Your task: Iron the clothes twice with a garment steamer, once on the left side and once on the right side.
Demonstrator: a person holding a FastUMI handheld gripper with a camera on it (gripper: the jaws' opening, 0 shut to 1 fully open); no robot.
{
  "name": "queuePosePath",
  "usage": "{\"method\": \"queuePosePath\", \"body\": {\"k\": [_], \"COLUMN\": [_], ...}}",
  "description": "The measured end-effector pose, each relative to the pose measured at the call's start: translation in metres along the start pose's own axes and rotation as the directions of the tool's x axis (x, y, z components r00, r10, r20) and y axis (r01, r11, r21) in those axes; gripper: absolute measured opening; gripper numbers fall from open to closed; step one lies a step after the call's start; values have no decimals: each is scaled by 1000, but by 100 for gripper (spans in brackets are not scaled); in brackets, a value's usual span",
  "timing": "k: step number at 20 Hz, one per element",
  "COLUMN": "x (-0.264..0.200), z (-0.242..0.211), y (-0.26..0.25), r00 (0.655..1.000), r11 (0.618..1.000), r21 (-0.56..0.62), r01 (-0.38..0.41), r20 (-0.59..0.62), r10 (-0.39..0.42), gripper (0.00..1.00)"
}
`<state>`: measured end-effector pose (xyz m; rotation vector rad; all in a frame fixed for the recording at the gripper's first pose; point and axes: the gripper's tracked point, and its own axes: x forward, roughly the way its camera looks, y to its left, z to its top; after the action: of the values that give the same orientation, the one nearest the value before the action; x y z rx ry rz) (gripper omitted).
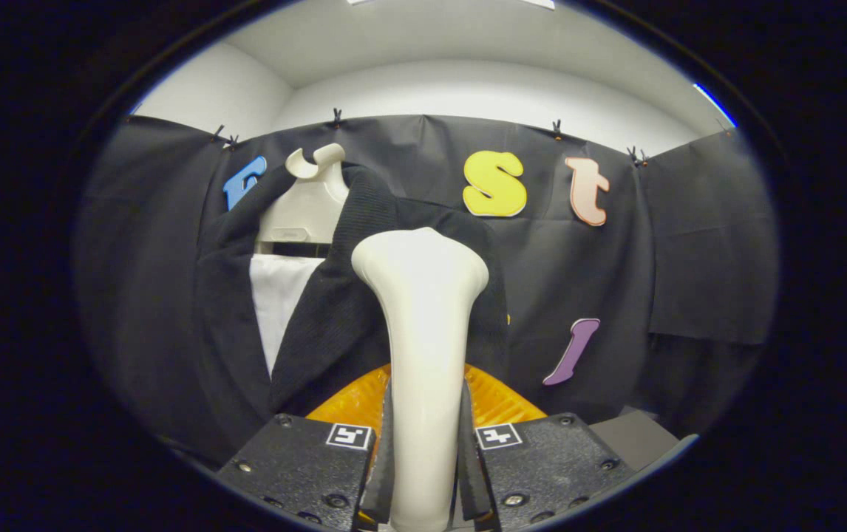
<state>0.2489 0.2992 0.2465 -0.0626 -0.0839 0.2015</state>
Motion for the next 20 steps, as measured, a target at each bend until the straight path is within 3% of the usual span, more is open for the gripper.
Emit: {"method": "queuePosePath", "body": {"k": [20], "x": [-28], "z": [-118], "y": [11], "r00": [991], "r11": [996], "r21": [-90], "r01": [21], "r20": [-130], "r10": [-33], "gripper": [38]}}
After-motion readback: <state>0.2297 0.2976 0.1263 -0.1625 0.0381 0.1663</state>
